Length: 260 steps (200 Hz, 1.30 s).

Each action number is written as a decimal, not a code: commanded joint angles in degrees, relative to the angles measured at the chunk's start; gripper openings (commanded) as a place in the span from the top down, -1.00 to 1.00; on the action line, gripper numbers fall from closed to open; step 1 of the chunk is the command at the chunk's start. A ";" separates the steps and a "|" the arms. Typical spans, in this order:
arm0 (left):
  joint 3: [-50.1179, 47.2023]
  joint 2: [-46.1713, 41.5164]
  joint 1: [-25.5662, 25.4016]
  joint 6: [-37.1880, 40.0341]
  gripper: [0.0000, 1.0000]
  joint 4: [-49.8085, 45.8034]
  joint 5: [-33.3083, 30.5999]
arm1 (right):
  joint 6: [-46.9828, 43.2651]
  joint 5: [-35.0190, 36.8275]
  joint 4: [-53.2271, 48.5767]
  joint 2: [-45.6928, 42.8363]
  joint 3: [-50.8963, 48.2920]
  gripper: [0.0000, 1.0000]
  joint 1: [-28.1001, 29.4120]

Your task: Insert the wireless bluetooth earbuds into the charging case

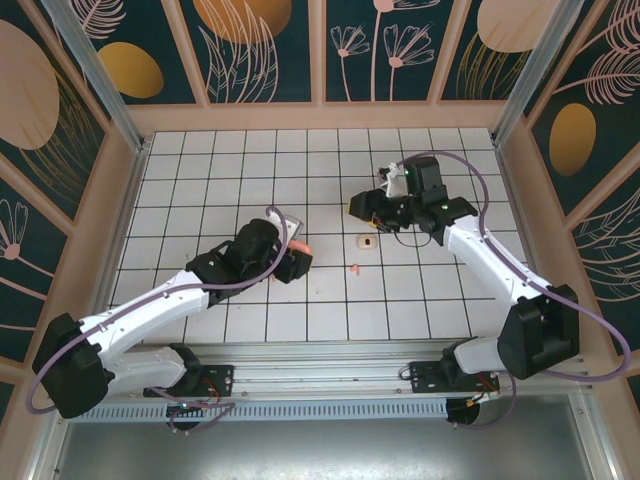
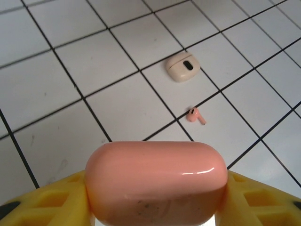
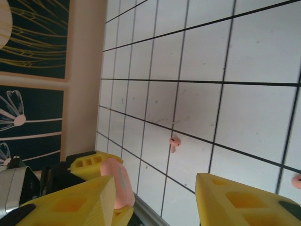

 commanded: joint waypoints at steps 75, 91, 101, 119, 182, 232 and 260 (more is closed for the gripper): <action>-2.82 -2.11 -0.38 15.97 0.06 12.99 7.39 | -3.71 -7.82 -5.00 0.77 5.39 0.04 4.38; -2.85 -2.18 -0.35 17.53 0.09 13.13 7.61 | -5.29 -8.76 -6.54 1.29 6.73 0.04 6.39; -3.07 -2.44 -0.35 18.28 0.11 13.34 7.86 | -6.46 -8.51 -8.04 1.37 7.42 0.04 7.50; -3.58 -3.37 -0.37 19.42 0.12 14.03 8.34 | -7.65 -7.68 -10.18 1.03 7.73 0.03 8.02; -3.89 -4.88 -0.36 19.60 0.14 15.33 8.51 | -9.87 -4.25 -12.27 2.76 9.23 0.03 12.70; -3.79 -4.93 -0.31 18.97 0.16 15.41 8.74 | -11.24 -5.99 -11.39 3.39 9.99 0.03 14.08; -3.00 -4.93 -0.36 18.59 0.16 15.42 9.67 | -12.08 -4.68 -12.32 4.16 10.53 0.03 14.34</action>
